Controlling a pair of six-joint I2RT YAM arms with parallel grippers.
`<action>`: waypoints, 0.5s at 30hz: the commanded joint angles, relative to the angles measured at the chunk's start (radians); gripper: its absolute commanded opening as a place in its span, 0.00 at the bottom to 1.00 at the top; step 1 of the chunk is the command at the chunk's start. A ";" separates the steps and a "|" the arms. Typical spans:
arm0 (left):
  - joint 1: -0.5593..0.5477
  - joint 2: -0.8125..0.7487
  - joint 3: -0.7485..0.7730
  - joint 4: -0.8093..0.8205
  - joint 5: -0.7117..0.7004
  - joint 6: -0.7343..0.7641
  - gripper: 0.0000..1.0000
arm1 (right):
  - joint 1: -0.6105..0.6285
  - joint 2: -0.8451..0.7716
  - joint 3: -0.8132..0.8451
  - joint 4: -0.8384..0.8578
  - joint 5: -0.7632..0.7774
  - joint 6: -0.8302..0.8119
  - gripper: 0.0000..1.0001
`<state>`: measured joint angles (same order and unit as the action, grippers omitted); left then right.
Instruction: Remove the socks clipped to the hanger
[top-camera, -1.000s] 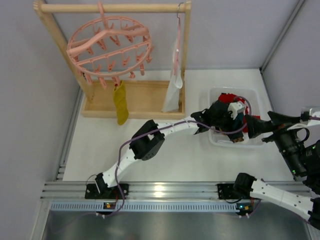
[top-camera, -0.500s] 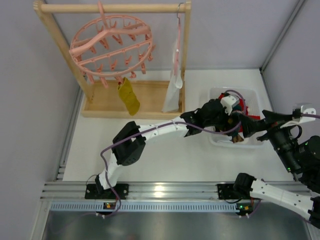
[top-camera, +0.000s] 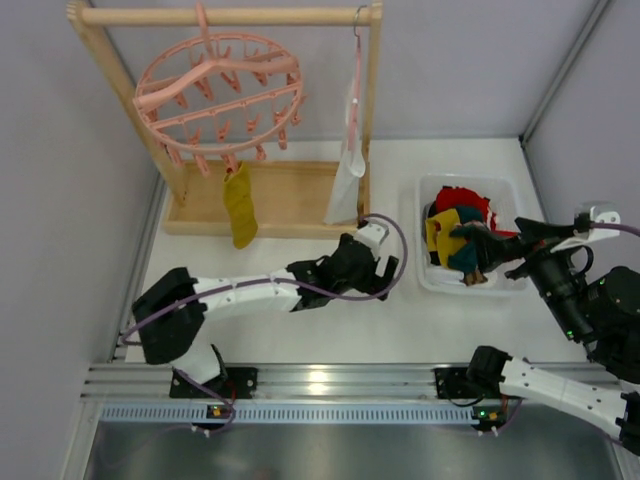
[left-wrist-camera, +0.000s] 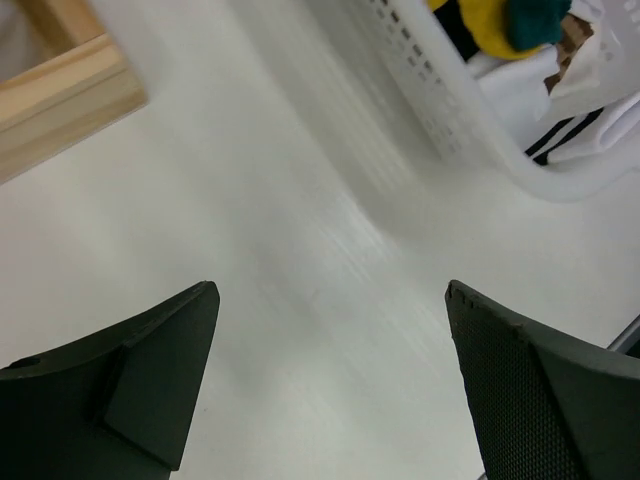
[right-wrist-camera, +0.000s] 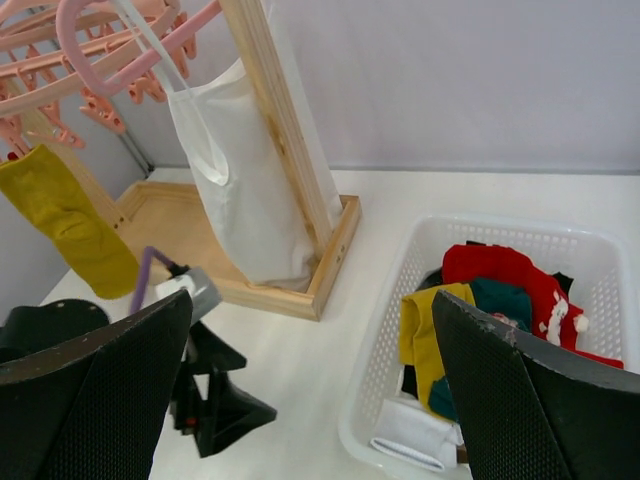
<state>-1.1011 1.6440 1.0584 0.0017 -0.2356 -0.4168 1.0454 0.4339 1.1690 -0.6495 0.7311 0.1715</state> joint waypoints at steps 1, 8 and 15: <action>-0.005 -0.203 -0.134 0.038 -0.128 -0.053 0.98 | 0.007 0.049 -0.023 0.088 -0.038 0.008 0.99; -0.005 -0.490 -0.346 -0.084 -0.270 -0.146 0.98 | 0.005 0.110 -0.136 0.241 -0.119 -0.004 0.99; -0.003 -0.677 -0.351 -0.419 -0.444 -0.266 0.98 | 0.004 0.308 -0.155 0.333 -0.203 0.025 0.99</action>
<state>-1.1015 1.0279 0.6968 -0.2497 -0.5655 -0.6014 1.0451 0.6685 1.0233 -0.4313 0.5961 0.1799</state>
